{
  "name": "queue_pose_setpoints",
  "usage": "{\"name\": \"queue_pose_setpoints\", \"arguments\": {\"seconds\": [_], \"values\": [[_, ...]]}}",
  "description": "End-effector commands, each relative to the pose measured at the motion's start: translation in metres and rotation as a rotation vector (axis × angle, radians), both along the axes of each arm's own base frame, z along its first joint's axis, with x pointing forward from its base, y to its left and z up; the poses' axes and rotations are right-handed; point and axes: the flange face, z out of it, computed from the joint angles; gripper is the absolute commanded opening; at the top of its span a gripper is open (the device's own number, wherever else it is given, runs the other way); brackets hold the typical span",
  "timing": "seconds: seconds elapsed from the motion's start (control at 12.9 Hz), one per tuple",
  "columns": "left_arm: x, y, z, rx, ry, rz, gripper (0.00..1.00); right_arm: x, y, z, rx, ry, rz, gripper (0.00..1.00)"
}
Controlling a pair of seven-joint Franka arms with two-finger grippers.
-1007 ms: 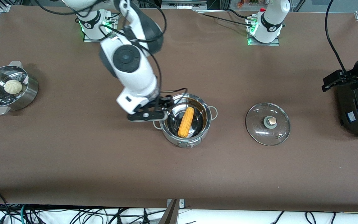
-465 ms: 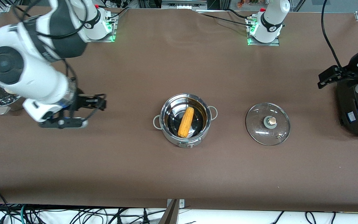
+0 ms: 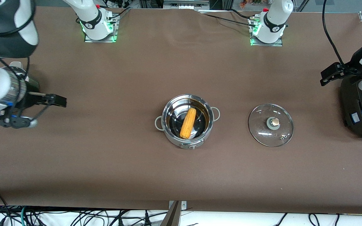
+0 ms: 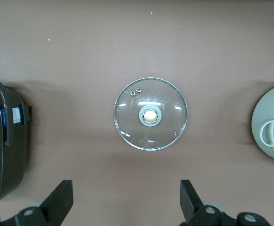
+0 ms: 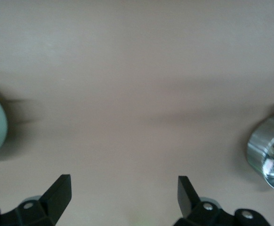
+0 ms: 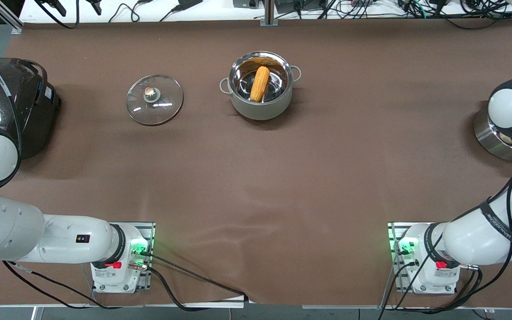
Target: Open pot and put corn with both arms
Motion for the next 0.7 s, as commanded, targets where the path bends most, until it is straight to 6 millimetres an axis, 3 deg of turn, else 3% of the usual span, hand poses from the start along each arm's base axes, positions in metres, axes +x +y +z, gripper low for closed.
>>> {"name": "queue_pose_setpoints", "arguments": {"seconds": [0.0, 0.23, 0.46, 0.62], "values": [[-0.008, -0.006, 0.003, 0.013, -0.011, -0.007, 1.00, -0.039, -0.044, -0.010, 0.013, 0.001, -0.041, 1.00], [-0.006, -0.006, 0.005, 0.011, -0.008, -0.006, 1.00, -0.059, -0.075, -0.003, -0.005, -0.062, -0.095, 1.00], [-0.006, -0.011, 0.006, 0.013, -0.010, -0.014, 1.00, -0.082, -0.090, 0.027, -0.052, -0.102, -0.091, 1.00], [-0.007, -0.011, 0.005, 0.013, -0.007, -0.012, 1.00, -0.094, -0.081, 0.037, -0.039, -0.085, -0.085, 1.00]]}}
